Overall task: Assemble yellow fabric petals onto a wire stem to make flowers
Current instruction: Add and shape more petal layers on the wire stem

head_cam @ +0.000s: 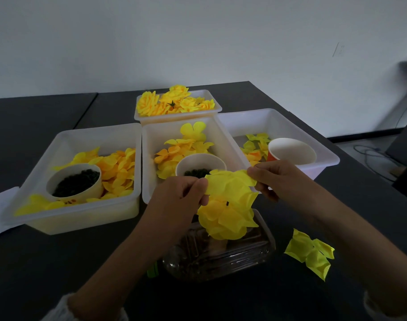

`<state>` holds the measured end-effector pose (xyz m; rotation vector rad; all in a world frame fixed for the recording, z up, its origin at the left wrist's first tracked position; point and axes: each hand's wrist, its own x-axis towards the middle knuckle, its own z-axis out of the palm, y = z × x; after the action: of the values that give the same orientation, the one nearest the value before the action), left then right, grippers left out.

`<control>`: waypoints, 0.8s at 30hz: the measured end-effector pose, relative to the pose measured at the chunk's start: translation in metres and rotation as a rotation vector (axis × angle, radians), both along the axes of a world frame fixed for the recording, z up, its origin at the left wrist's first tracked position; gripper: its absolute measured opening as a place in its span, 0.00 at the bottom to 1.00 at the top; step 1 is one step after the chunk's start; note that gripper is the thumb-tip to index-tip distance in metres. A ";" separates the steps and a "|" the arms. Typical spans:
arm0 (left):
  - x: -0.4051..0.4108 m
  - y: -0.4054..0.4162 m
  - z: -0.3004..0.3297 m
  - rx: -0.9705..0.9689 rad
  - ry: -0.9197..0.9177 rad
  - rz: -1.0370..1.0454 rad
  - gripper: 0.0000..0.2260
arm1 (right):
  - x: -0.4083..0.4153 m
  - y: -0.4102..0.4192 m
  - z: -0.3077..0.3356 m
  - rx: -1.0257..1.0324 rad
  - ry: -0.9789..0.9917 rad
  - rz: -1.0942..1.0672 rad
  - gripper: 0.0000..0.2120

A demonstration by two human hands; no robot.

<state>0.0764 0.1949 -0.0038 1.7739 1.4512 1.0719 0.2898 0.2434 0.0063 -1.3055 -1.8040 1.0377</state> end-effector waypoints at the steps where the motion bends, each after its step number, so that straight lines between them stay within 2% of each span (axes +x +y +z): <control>1: -0.001 0.000 -0.002 -0.008 0.001 0.004 0.24 | 0.000 0.000 -0.001 -0.001 -0.006 0.004 0.22; 9: 0.006 0.000 0.000 0.026 0.032 -0.006 0.21 | 0.009 0.003 -0.004 0.006 -0.043 -0.001 0.22; 24: -0.005 -0.016 -0.020 -0.002 0.300 0.058 0.20 | 0.005 0.005 -0.025 0.018 -0.229 0.076 0.18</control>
<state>0.0712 0.1790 -0.0235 1.9657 1.6877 0.8572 0.2944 0.2481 -0.0187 -1.4018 -2.0421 0.9406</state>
